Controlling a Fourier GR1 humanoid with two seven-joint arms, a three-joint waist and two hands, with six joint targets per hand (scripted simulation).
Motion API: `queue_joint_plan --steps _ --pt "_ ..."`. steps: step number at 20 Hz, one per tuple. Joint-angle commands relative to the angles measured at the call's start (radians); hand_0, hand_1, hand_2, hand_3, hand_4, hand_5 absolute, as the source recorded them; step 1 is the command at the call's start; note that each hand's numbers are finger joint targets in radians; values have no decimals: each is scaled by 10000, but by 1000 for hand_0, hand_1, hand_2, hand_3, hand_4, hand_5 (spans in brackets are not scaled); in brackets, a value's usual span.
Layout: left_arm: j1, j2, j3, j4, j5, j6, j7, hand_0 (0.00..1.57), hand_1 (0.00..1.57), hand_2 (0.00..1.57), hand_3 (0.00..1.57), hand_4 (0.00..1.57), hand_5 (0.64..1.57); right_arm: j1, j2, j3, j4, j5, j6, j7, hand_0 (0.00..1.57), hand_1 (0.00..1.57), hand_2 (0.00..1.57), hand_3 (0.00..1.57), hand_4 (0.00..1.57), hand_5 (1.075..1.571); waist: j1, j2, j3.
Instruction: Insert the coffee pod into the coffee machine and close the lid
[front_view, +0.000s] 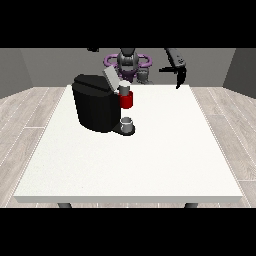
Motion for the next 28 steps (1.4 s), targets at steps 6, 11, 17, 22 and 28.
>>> queue_joint_plan --steps 6,11,17,22,28 --pt "-115 -394 -671 -1329 456 -299 -371 0 0 0 0 201 1571 -1498 151 -139 -319 576 -1318 805 0 0 0 0 287 1571 1015 1860 5" --pt "233 -364 -1100 -2165 298 -156 -606 0 0 0 0 233 1571 -2196 152 48 347 992 -2214 820 0 0 0 0 211 1571 1436 2180 6" --pt "703 -363 -1313 -3093 625 -459 298 0 0 0 0 357 1571 -3326 81 -907 1221 1175 -1990 1709 0 0 0 0 351 1571 1755 2197 6" --pt "633 -234 -1181 -3449 960 -599 64 0 0 0 0 301 1571 -3797 -783 -2244 2281 319 -1426 694 0 0 0 0 414 1571 1897 2792 8" --pt "577 -506 -1577 -3706 758 -76 169 0 0 0 0 371 1571 -4785 -426 -2513 3799 566 -1938 193 0 0 0 0 406 1571 2012 3056 7"
